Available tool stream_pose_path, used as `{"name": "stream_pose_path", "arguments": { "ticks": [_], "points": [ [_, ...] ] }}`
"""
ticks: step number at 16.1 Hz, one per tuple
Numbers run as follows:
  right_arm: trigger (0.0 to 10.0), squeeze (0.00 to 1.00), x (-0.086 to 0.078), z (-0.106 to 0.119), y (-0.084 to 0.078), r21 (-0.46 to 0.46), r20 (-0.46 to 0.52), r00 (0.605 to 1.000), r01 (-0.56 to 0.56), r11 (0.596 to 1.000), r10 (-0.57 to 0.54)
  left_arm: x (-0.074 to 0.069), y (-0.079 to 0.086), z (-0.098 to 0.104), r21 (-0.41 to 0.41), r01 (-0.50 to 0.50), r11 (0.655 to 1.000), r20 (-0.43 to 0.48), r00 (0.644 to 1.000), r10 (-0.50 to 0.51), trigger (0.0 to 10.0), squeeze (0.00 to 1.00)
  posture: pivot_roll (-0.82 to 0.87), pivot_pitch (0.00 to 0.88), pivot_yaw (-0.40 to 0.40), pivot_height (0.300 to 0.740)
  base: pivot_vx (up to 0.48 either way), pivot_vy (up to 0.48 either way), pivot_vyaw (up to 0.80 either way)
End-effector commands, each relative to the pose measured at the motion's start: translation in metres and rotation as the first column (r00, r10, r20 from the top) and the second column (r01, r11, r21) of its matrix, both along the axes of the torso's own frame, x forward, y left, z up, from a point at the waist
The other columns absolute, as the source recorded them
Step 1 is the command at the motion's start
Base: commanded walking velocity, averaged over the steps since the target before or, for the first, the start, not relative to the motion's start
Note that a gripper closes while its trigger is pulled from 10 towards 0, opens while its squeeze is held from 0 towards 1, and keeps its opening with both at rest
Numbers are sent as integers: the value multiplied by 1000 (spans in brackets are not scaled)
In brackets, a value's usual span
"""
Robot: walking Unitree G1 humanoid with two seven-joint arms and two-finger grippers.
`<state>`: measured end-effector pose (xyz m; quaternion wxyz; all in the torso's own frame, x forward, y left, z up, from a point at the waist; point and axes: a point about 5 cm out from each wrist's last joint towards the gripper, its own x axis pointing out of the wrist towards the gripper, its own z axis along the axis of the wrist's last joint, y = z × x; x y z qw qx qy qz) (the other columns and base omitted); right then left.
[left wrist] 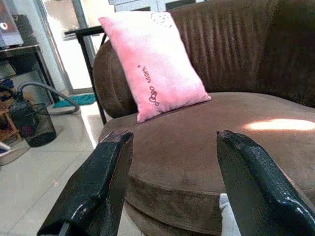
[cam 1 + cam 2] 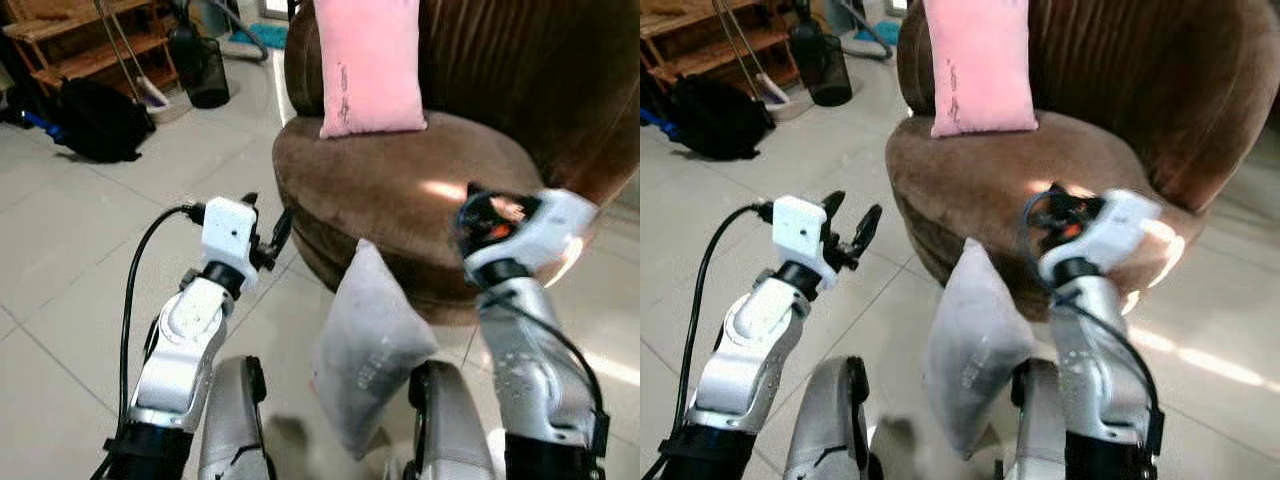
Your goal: Move the pillow to the sofa from floor
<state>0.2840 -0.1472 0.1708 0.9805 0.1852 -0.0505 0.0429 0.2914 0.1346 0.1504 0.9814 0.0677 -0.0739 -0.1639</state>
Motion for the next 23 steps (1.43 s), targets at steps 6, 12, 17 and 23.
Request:
{"name": "stream_pose_path", "arguments": {
  "ticks": [6,12,17,23],
  "points": [
    [10000,1000,3,-54,7,-101,-222,964,-170,980,145,-2,11,-12,69,-24,997,-30,999,26,10000,0,-42,0,46,560,0,0,0],
    [10000,1000,25,-117,-6,-46,-420,898,-162,986,128,-20,24,-47,161,155,975,-221,968,-118,10000,0,-11,49,40,560,0,0,0],
    [10000,1000,26,-146,-21,100,-499,865,3,995,48,-39,28,-57,189,257,948,-286,938,-197,10000,0,55,157,61,560,0,0,0],
    [10000,1000,21,-155,-32,189,-460,886,30,982,62,-56,27,-23,97,387,917,-243,903,-355,10000,0,173,267,127,560,0,0,0]
  ]
}}
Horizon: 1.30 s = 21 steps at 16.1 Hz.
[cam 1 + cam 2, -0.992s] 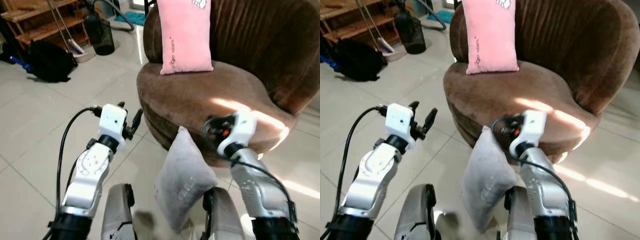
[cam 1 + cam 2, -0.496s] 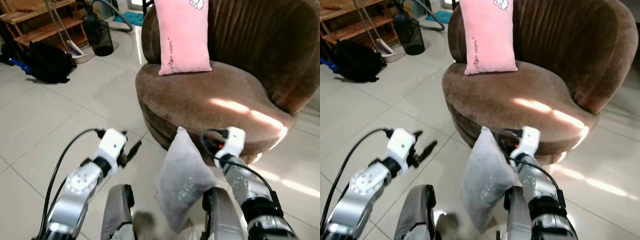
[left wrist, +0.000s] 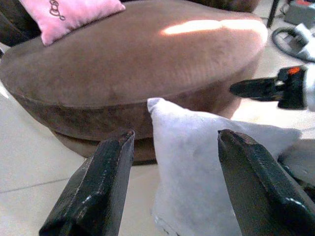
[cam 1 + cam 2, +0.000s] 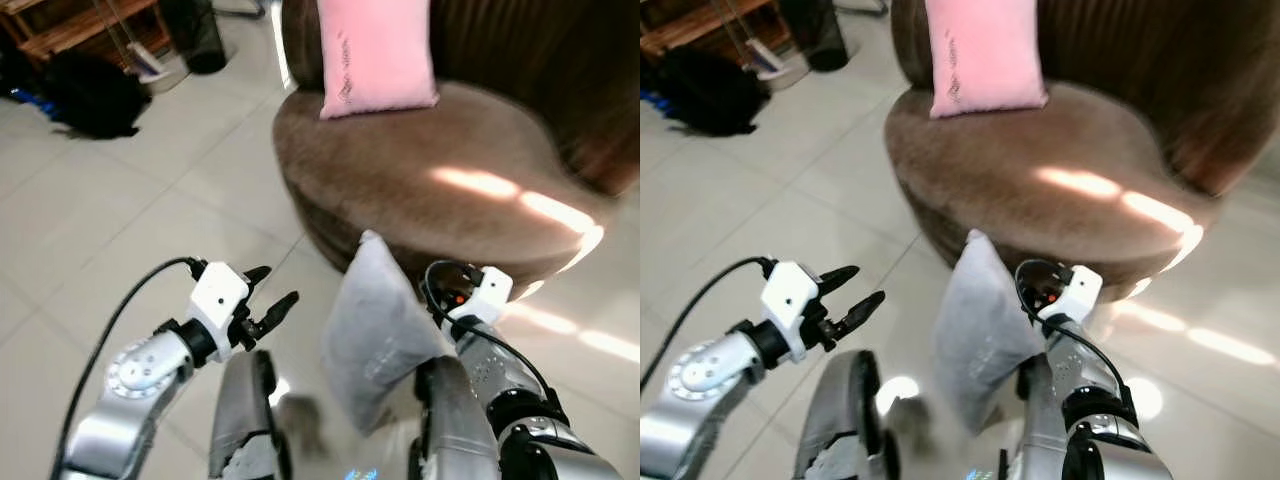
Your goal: Move the pillow to the sofa from floor
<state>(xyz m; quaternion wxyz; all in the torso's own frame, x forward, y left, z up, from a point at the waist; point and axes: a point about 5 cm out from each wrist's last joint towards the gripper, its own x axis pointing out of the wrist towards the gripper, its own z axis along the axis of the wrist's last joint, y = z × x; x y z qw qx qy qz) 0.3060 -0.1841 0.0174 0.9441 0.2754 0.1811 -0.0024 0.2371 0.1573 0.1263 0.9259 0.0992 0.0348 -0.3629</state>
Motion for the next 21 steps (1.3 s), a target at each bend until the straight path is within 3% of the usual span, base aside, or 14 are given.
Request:
{"name": "stream_pose_path", "arguments": {
  "ticks": [1,3,7,11,14,17,21],
  "points": [
    [10000,1000,1,1,1,10,32,999,-15,1000,15,-1,4,11,-24,26,999,1,1000,-26,10000,0,187,277,131,560,0,0,0],
    [10000,1000,3,6,-1,1,81,994,-71,997,71,-1,5,20,-19,58,998,7,998,-58,10000,0,218,314,154,560,0,0,0],
    [10000,1000,0,6,9,1,131,965,-230,973,228,-11,7,25,-35,93,995,-30,995,-94,10000,0,228,307,165,560,0,0,0],
    [10000,1000,0,6,11,-227,79,932,-327,917,352,-10,9,28,-10,96,995,-34,995,-96,10000,0,245,303,172,560,0,0,0],
    [10000,1000,4,8,15,-307,47,905,-389,869,422,-8,10,29,6,105,994,-32,994,-105,10000,0,246,302,175,560,0,0,0],
    [10000,1000,8,13,15,-339,48,901,-391,855,431,-6,10,30,9,102,995,-28,994,-101,10000,0,245,298,174,560,0,0,0],
    [10000,1000,6,9,24,-330,-17,840,-516,790,542,-9,6,28,5,142,990,-55,988,-141,10000,0,242,296,174,560,0,0,0]
  ]
}}
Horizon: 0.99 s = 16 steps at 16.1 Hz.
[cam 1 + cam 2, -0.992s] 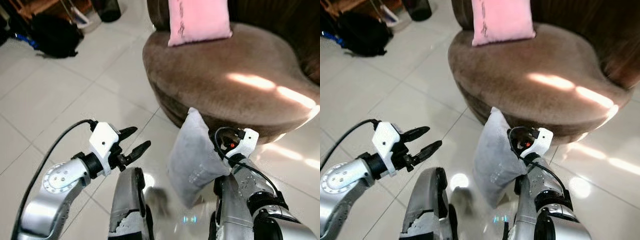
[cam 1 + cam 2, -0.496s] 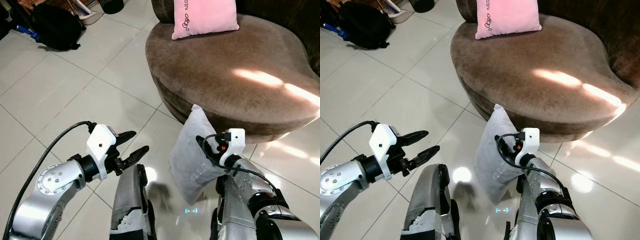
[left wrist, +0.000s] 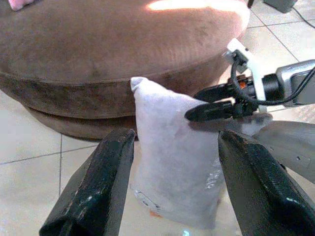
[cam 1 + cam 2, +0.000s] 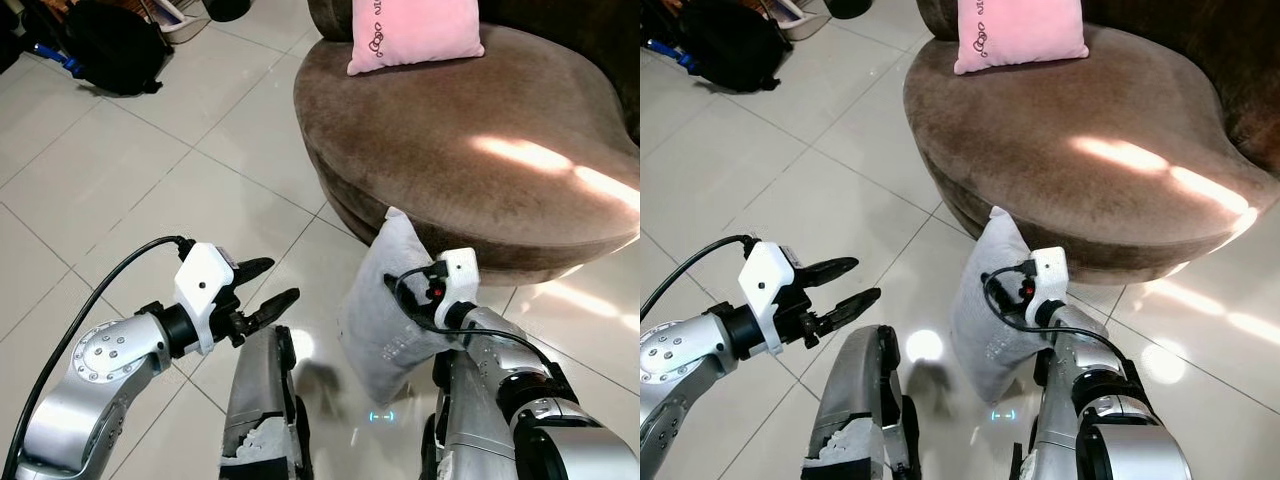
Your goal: Move the pillow to the sofa from floor
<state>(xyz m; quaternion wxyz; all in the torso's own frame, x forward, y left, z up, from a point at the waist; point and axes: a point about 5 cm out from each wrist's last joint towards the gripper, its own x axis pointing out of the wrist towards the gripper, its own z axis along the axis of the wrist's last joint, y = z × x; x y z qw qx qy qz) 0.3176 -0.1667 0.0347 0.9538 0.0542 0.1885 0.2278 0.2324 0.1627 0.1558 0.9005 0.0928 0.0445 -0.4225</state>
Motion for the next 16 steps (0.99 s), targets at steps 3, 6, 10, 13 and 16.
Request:
{"name": "stream_pose_path", "arguments": {
  "ticks": [3,6,10,13,16],
  "points": [
    [10000,812,-8,-14,14,-76,-73,995,-66,995,61,-3,0,-2,16,17,1000,-19,1000,-17,10000,0,243,295,173,560,0,0,0],
    [10000,0,-11,-21,18,-141,-109,993,-52,989,37,-3,0,-2,19,13,1000,-17,1000,-13,10000,0,246,294,172,560,0,0,0],
    [10000,0,-14,-28,17,-253,-126,992,-39,967,7,-3,1,-3,29,3,1000,-14,1000,-3,10000,0,243,294,172,560,0,0,0],
    [10000,0,-16,-31,20,-282,-125,992,-36,959,0,-2,1,-3,31,3,1000,-11,1000,-3,10000,0,244,294,172,560,0,0,0],
    [0,0,-17,-31,28,-314,-98,994,-77,946,49,-2,1,-3,35,3,999,-9,1000,-3,10000,0,245,294,173,560,0,0,0]
  ]
}}
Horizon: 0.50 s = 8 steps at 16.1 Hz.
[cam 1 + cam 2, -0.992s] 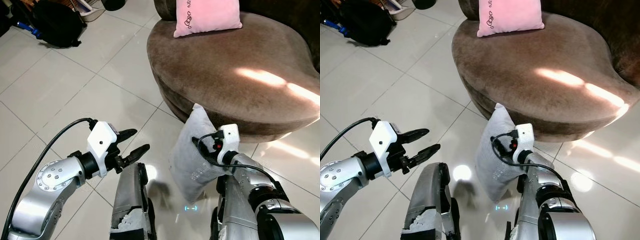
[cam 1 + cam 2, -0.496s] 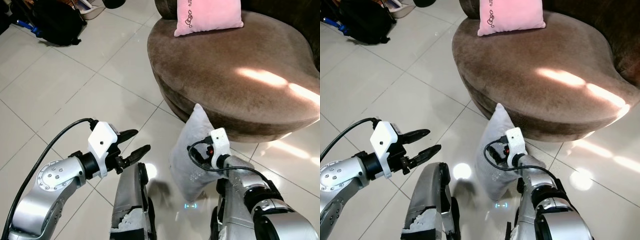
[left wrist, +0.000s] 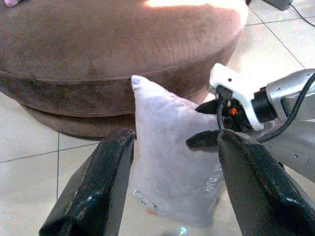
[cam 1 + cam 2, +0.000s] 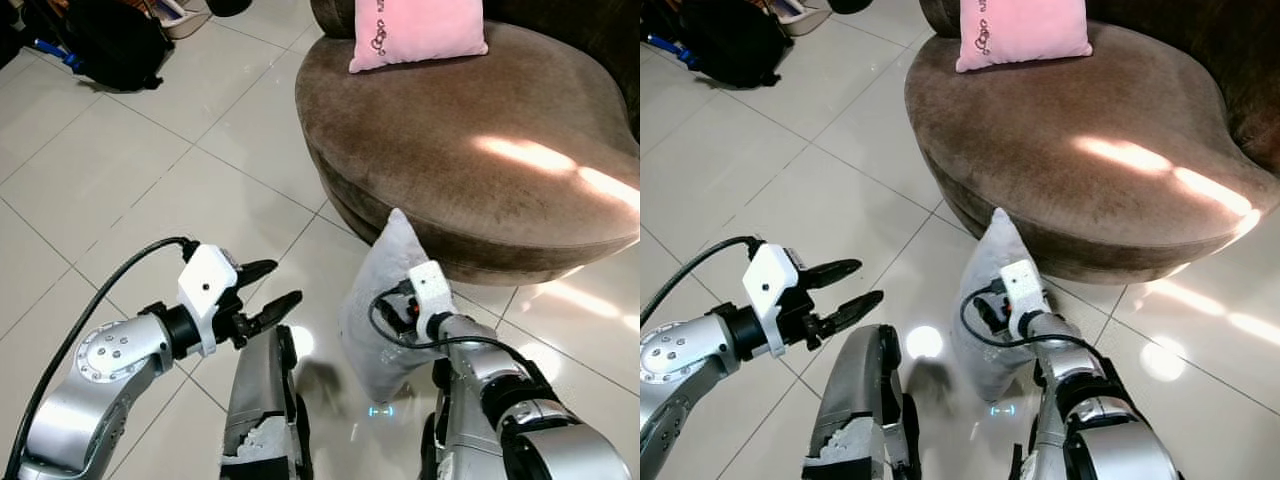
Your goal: Move the pillow to the sofa from floor
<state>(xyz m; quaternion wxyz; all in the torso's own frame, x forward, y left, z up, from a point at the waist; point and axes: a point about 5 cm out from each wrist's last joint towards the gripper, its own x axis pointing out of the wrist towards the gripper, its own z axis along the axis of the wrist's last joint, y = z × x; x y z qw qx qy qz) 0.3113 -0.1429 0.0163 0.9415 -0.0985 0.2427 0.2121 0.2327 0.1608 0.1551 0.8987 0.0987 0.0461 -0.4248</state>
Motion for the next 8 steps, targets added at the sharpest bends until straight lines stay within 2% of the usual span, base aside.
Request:
{"name": "stream_pose_path", "arguments": {
  "ticks": [1,8],
  "points": [
    [0,0,-11,-13,6,-24,-42,999,-30,999,29,-2,3,-3,24,-4,1000,-10,1000,5,10000,0,245,294,173,560,0,0,0],
    [0,0,-14,-15,14,-92,-7,999,-51,994,51,-1,4,-3,28,-8,1000,-6,1000,8,10000,0,248,291,173,560,0,0,0]
  ]
}}
